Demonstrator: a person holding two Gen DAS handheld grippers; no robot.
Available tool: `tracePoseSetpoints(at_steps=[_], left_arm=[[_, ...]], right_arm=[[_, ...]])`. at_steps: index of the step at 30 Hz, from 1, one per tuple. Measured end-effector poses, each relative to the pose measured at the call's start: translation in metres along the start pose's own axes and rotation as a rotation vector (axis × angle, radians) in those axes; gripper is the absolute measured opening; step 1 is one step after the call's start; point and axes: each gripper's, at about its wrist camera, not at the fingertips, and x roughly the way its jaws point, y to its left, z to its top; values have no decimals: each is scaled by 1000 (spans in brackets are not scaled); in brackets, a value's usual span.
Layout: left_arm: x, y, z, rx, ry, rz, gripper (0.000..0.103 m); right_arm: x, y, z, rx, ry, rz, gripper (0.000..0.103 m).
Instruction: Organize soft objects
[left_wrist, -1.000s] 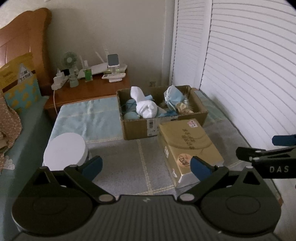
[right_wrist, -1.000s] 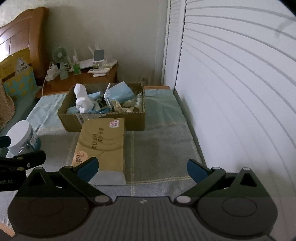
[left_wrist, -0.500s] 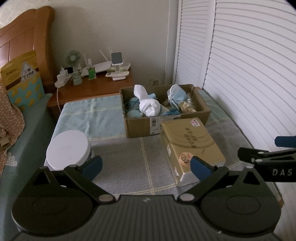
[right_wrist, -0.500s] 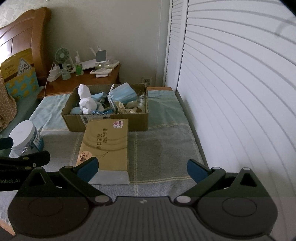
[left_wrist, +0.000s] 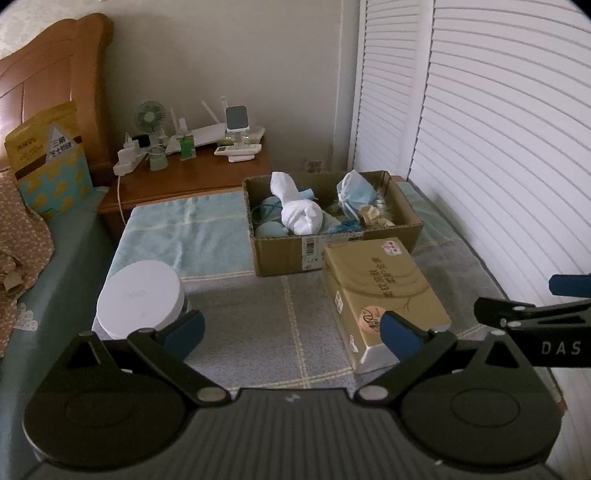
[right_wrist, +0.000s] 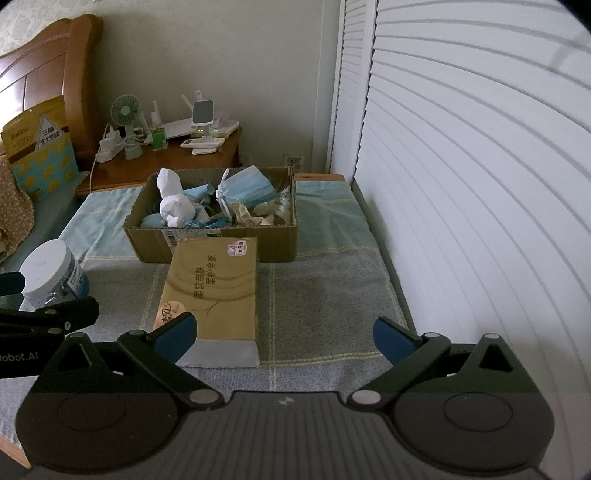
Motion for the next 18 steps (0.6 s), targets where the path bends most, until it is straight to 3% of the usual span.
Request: tracePoseSetpoints(at_steps=[18], left_arm=[[-2, -2, 0, -1, 0, 5, 101]], right_arm=[[-1, -1, 0, -3, -1, 0, 103]])
